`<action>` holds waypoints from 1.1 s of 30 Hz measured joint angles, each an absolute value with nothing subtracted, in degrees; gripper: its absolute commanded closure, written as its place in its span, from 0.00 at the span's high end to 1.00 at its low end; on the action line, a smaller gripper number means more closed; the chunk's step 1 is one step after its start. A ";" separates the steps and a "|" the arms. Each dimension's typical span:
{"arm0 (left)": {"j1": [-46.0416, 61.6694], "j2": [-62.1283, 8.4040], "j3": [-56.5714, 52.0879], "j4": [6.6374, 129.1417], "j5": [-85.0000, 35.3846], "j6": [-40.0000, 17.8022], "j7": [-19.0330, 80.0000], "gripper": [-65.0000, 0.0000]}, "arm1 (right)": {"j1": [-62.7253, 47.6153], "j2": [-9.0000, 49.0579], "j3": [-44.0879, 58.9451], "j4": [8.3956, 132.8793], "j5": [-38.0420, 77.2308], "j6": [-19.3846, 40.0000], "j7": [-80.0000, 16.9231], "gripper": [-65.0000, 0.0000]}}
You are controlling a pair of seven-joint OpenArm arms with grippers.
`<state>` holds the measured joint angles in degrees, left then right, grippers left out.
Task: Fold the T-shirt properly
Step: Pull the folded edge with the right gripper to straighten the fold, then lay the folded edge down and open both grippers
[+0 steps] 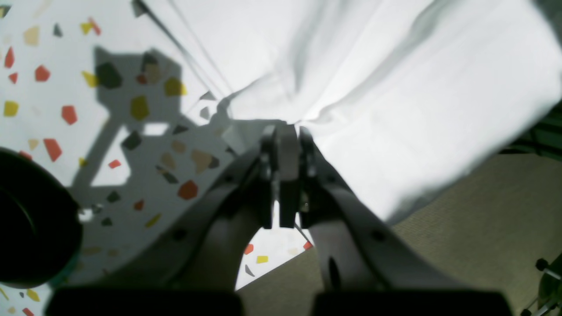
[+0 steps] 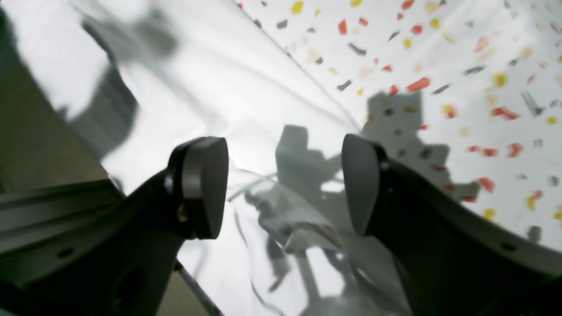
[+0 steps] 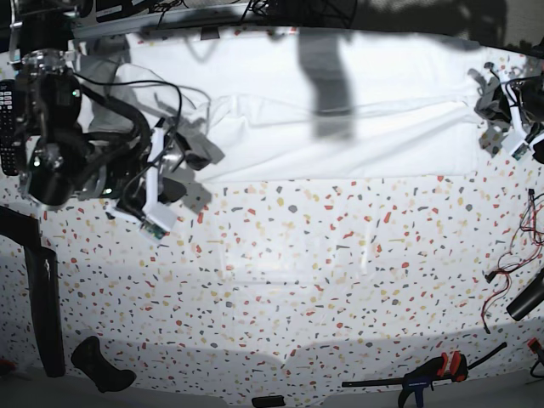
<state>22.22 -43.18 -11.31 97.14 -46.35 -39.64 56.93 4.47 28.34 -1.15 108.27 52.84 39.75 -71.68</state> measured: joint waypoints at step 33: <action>22.22 -43.18 -11.31 97.14 -46.35 -39.62 60.18 0.53 | -7.94 44.45 -1.15 106.13 45.15 39.75 -78.43 0.61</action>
<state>22.22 -43.18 -11.31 97.14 -46.35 -39.62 60.18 -7.94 44.45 -1.15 106.13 45.15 39.75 -78.43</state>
